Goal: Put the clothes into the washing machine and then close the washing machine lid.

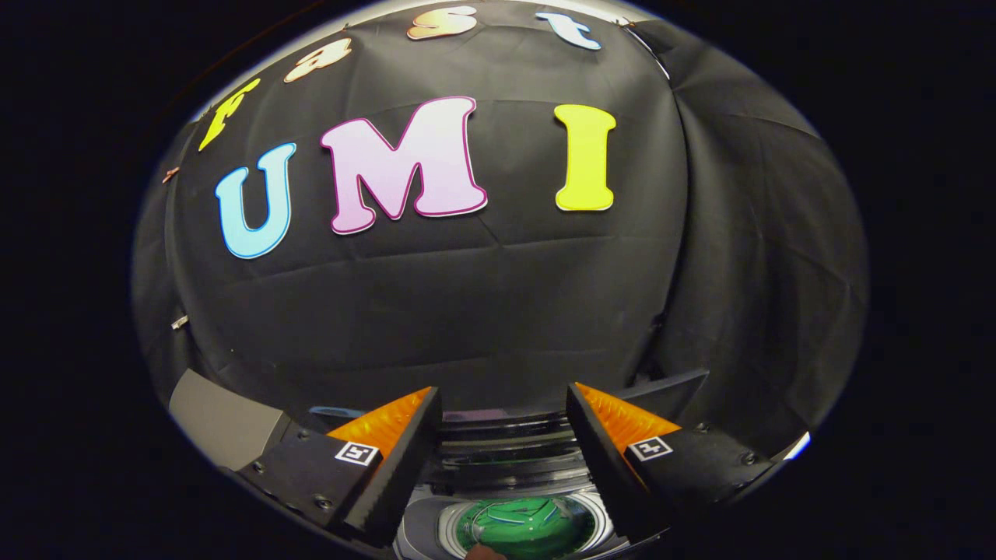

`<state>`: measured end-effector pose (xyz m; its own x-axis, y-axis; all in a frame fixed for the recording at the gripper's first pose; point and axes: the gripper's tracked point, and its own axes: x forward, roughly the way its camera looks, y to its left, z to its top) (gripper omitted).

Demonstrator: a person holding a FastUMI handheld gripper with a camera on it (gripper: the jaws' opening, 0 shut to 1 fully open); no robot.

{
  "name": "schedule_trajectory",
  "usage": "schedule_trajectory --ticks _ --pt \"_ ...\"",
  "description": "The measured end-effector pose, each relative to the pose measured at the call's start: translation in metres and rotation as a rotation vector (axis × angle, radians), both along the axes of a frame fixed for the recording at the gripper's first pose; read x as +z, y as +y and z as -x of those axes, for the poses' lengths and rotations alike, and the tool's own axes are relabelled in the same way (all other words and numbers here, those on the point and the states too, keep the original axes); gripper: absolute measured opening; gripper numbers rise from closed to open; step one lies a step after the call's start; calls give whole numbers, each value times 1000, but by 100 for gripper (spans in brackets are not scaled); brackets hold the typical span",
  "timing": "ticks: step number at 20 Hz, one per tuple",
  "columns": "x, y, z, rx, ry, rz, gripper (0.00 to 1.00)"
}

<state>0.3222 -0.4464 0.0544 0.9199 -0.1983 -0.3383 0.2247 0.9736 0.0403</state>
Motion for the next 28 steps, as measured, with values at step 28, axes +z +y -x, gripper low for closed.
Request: schedule_trajectory --ticks 28 --pt "-25 0 29 20 -14 69 100"
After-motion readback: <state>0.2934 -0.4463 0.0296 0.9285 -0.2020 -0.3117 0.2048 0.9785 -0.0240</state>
